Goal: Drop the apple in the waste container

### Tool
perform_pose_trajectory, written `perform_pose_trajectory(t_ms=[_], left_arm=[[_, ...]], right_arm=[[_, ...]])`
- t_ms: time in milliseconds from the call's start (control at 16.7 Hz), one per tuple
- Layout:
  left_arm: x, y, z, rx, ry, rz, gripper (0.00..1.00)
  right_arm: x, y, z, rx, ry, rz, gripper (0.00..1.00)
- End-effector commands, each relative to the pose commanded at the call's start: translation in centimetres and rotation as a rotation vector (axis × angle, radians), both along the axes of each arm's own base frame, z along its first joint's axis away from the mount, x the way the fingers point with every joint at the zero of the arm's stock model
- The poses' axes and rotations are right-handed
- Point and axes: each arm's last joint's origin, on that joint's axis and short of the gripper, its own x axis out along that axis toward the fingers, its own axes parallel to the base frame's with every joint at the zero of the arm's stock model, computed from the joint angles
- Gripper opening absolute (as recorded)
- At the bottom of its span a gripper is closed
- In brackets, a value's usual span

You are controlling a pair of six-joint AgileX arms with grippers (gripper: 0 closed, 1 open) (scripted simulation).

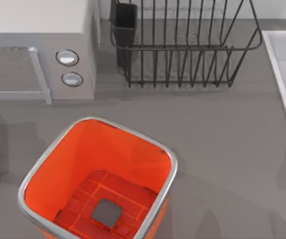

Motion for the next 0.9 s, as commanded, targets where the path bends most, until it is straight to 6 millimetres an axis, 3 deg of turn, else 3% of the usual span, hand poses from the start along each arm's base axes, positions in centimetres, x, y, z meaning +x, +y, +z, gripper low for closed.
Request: perform_pose_trajectory(t_ms=[120, 900], left_arm=[[0.0, 0.0, 0.0, 0.0, 0.0, 0.0, 1.0], [0.0, 0.0, 0.0, 0.0, 0.0, 0.0, 0.02]], right_arm=[[0.0, 0.0, 0.0, 0.0, 0.0, 0.0, 1.0], [0.0, 0.0, 0.0, 0.0, 0.0, 0.0, 1.0]])
